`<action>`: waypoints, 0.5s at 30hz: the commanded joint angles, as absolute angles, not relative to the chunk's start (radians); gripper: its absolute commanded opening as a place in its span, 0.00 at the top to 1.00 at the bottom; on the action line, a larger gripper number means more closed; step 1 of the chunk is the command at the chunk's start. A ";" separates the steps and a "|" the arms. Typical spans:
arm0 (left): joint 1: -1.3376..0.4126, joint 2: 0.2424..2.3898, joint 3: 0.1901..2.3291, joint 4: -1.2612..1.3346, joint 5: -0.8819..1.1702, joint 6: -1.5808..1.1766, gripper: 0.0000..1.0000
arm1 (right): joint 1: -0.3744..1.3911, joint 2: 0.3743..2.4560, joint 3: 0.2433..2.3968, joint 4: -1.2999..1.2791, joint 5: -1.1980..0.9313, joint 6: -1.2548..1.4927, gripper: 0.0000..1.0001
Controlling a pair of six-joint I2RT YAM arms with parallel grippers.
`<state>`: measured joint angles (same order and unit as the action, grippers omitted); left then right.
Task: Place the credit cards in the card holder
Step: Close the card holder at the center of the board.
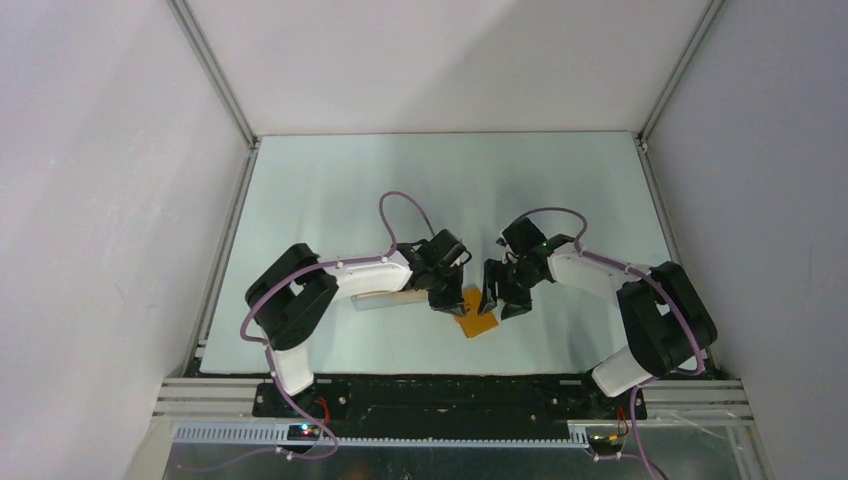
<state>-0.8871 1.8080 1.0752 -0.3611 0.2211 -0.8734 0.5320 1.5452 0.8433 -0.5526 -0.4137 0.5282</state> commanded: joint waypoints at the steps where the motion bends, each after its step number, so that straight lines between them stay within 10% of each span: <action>1: -0.886 1.853 1.074 -0.363 0.146 -0.862 1.00 | 0.495 1.502 0.882 -0.678 -0.292 0.459 0.34; 15: -0.902 1.869 1.113 -0.387 0.155 -0.848 1.00 | 0.452 1.594 0.883 -0.532 -0.539 0.417 0.22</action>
